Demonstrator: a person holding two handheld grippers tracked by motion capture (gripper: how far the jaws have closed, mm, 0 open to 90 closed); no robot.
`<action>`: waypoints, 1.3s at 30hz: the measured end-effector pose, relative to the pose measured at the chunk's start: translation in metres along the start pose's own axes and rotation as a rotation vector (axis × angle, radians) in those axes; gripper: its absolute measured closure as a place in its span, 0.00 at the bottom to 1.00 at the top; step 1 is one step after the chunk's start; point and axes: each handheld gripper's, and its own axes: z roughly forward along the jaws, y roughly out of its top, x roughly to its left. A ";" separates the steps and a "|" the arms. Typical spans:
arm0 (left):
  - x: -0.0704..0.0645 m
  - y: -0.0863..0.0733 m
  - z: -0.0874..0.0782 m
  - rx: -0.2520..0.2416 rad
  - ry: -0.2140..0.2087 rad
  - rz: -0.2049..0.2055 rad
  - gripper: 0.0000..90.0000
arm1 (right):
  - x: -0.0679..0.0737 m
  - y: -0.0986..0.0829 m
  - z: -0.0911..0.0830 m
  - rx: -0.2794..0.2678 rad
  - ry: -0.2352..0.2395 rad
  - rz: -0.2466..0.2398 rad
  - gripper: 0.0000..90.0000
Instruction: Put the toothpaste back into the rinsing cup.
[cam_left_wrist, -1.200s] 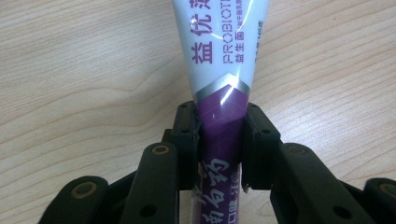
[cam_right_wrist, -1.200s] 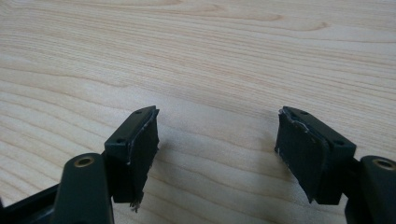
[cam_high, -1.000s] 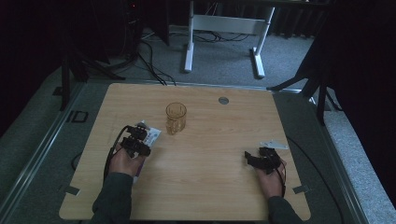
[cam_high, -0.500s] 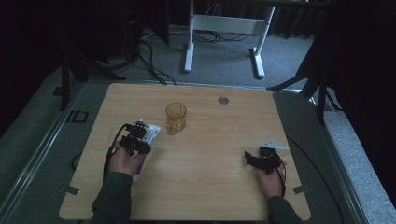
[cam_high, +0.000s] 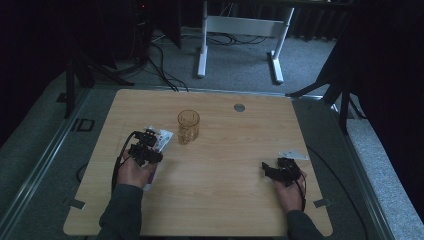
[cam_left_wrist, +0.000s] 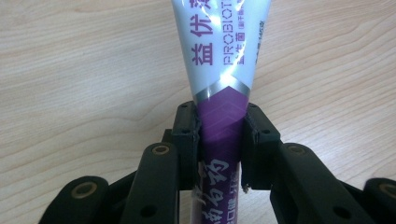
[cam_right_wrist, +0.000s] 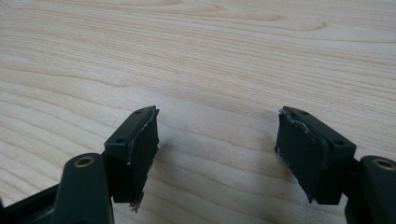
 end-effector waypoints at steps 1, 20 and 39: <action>0.000 0.000 0.000 0.000 0.000 0.000 0.78 | 0.000 0.000 0.000 0.000 0.000 0.000 0.33; -0.006 0.005 -0.011 -0.119 0.008 0.026 0.78 | 0.000 0.000 0.000 0.000 0.000 0.001 0.33; -0.001 0.005 -0.022 -0.213 0.000 -0.001 0.78 | 0.000 0.000 0.000 0.001 -0.001 0.001 0.33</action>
